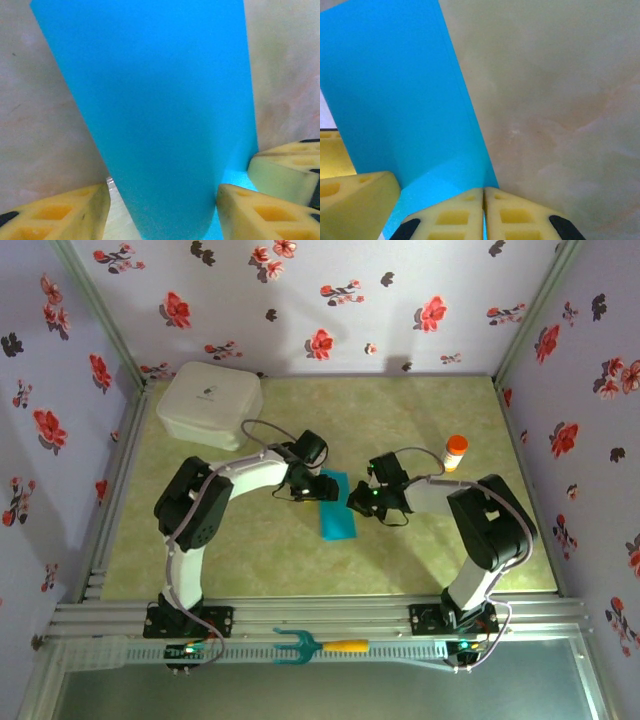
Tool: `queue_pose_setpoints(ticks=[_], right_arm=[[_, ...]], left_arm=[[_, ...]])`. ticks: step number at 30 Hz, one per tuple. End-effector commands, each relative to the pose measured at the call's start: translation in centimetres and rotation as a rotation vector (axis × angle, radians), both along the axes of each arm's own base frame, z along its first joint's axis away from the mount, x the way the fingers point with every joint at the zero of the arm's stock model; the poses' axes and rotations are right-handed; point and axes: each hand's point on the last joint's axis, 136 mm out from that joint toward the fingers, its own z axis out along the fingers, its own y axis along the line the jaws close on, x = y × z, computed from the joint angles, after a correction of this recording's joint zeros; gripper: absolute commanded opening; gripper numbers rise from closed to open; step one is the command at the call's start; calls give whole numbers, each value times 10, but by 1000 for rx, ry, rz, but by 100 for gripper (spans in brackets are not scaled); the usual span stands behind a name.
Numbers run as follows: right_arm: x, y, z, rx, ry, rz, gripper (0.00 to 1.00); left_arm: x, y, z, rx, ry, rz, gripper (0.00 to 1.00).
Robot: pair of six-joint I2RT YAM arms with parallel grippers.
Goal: Fold a paper plane with a square sheet of paper (pick it up from the middle)
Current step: Hold the square sheet of paper at the center of the table.
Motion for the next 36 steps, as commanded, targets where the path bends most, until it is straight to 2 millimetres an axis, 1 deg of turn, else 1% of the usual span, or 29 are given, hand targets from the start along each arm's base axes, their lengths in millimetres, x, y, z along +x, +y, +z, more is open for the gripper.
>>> queue_pose_setpoints(ticks=[1,3,5,6,8,11,14,21,27,32,36], right_arm=[[-12,-6,-14,4,81,-128,10],[-12,-6,-17,48,107,-203,8],[-11,0,-15,105,100,-250,7],[-11,1,-14,103,99,-251,7],[-14,0,-18,72,109,-247,8],[-13,-1,-17,62,102,-242,8],[-14,-4,-16,24,95,-223,8],[-11,-3,-10,-16,65,-159,9],[-9,-4,-8,-60,48,-98,9],[-9,-2,-7,-53,48,-92,10],[-9,-3,-7,-56,47,-96,10]], left_arm=[[12,4,23,-66,-61,86,62],[16,5,32,-126,-71,136,63],[19,5,38,-203,-67,192,63],[20,3,41,-231,-73,202,63],[19,4,42,-247,-74,207,62],[16,3,34,-226,-48,188,61],[14,8,24,-193,-31,189,61],[12,14,13,-146,-22,167,60],[7,5,9,-186,14,141,56],[5,0,7,-211,31,137,53],[3,-4,9,-238,38,124,49]])
